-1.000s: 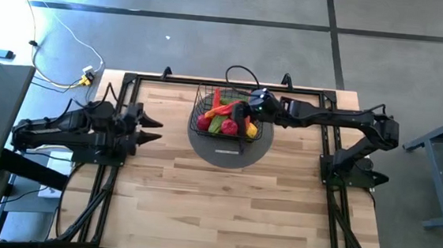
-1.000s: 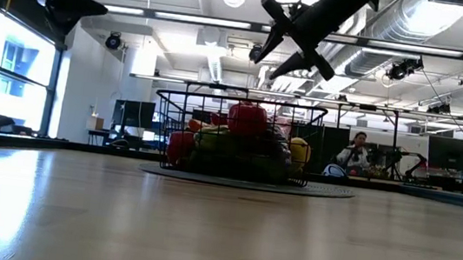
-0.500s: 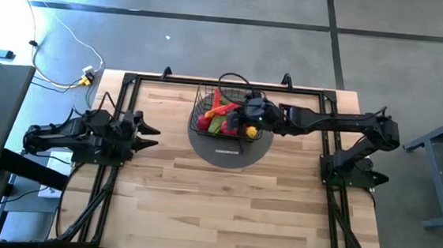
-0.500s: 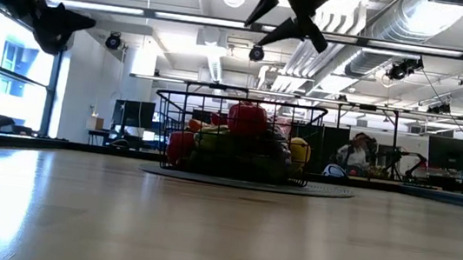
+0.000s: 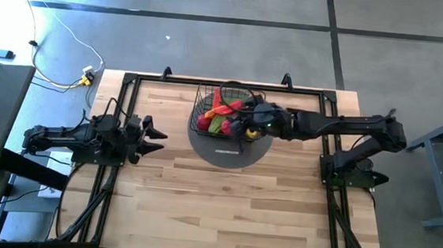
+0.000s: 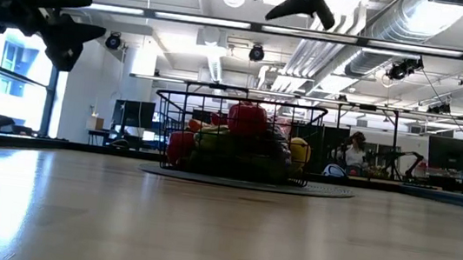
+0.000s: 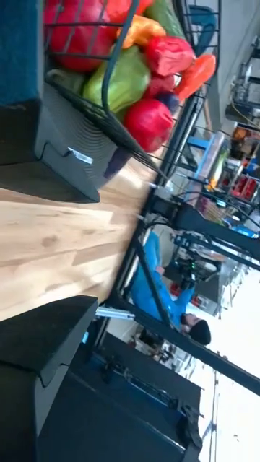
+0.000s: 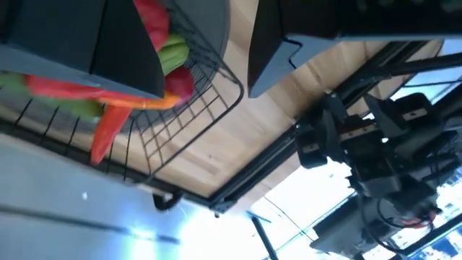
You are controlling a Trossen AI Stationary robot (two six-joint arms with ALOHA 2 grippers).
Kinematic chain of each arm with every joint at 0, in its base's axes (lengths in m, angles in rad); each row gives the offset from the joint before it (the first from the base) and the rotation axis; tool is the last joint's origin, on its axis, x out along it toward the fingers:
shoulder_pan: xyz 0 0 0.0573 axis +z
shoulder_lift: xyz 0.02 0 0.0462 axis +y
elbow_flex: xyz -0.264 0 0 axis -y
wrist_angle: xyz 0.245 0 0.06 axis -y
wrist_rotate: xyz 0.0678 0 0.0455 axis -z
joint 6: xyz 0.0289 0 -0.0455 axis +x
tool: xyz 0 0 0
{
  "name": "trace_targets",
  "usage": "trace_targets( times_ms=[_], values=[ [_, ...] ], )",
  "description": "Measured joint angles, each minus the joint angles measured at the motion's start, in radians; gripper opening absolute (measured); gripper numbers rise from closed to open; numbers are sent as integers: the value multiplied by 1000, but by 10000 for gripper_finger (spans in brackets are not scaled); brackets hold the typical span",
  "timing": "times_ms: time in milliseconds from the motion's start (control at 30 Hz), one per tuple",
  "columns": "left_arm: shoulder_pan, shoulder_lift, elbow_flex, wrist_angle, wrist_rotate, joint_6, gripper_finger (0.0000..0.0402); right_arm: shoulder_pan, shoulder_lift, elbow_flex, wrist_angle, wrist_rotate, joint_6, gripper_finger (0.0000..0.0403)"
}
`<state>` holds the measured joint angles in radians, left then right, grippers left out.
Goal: Build produce basket
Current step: Return to Home Position
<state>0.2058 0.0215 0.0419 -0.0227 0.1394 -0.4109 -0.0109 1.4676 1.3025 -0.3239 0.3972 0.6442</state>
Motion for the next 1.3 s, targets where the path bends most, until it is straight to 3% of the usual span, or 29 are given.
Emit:
trace_targets(
  times_ms=[433, 867, 1300],
  values=[
    [0, 0, 1, -18, 2, 2, 211, -42, -306, -57, -116, -57, -336, 183],
    [0, 0, 1, -18, -1, 2, 211, -54, -692, -440, -99, -96, -418, 183],
    [0, 0, 1, -18, -1, 2, 211, -54, -913, -885, 193, -249, -442, 183]
  ],
)
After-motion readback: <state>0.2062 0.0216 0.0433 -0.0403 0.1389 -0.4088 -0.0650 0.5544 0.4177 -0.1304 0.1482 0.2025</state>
